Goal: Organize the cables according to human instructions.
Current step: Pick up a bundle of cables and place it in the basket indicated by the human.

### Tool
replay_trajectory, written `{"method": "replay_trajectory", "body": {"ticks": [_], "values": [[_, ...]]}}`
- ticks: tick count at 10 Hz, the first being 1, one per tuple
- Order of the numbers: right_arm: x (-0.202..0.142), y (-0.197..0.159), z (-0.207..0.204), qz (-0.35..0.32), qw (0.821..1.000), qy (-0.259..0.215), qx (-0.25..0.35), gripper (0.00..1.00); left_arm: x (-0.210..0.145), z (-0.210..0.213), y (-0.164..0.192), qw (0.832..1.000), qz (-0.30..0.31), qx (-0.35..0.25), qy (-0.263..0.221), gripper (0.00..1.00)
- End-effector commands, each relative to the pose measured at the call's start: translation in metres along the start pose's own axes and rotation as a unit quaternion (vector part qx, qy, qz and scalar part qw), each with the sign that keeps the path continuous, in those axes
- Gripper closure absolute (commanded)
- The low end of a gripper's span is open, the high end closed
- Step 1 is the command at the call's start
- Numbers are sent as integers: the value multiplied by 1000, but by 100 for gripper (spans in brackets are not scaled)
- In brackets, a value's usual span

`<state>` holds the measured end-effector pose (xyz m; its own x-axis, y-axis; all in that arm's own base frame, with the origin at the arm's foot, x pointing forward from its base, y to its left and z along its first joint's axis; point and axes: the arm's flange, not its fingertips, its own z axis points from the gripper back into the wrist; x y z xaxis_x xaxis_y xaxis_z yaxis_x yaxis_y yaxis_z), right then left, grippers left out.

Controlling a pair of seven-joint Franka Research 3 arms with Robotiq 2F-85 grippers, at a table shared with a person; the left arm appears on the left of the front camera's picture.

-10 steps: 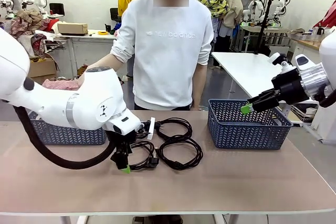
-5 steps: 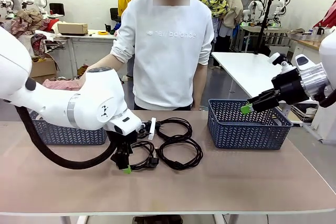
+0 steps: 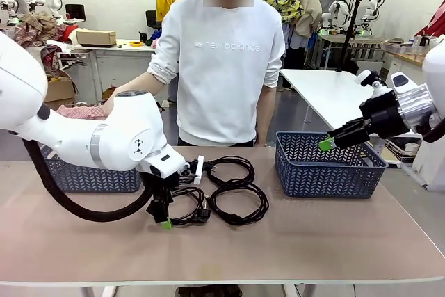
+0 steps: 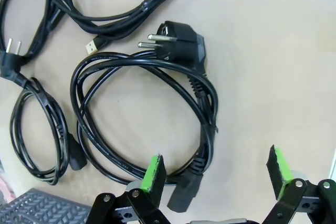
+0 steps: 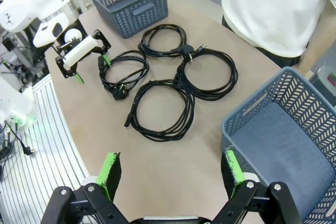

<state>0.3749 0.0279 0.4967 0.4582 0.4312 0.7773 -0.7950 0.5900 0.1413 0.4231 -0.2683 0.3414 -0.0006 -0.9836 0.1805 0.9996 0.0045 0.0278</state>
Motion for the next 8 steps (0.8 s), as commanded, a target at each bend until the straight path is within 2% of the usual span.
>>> {"method": "replay_trajectory", "body": {"ticks": [1,8], "values": [[1,-3,-2,10,1000,-14,6,0,5,-5,11,1000,-12,-4,18,0],[1,-3,-2,10,1000,-14,6,0,17,-28,10,999,-21,-12,38,0]]}}
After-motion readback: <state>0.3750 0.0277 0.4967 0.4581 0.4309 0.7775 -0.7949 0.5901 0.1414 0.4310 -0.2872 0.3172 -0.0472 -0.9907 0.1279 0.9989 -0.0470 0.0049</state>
